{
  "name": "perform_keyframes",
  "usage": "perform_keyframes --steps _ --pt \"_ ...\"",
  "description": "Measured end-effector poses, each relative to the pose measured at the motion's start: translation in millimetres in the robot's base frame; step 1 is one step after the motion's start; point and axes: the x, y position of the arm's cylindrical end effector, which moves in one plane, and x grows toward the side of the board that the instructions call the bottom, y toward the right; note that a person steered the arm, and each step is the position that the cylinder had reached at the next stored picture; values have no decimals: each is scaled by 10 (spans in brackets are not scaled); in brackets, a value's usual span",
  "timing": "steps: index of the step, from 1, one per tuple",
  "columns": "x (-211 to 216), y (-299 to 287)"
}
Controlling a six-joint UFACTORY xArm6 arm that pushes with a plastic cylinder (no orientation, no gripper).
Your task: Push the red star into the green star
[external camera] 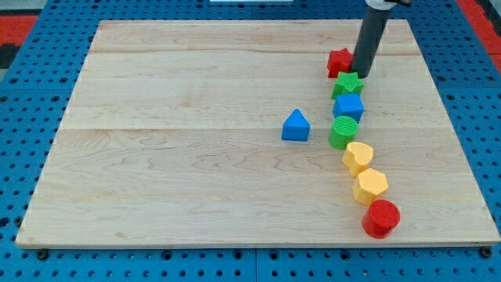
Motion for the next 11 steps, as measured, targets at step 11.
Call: perform_keyframes --steps 11 --pt "-20 747"
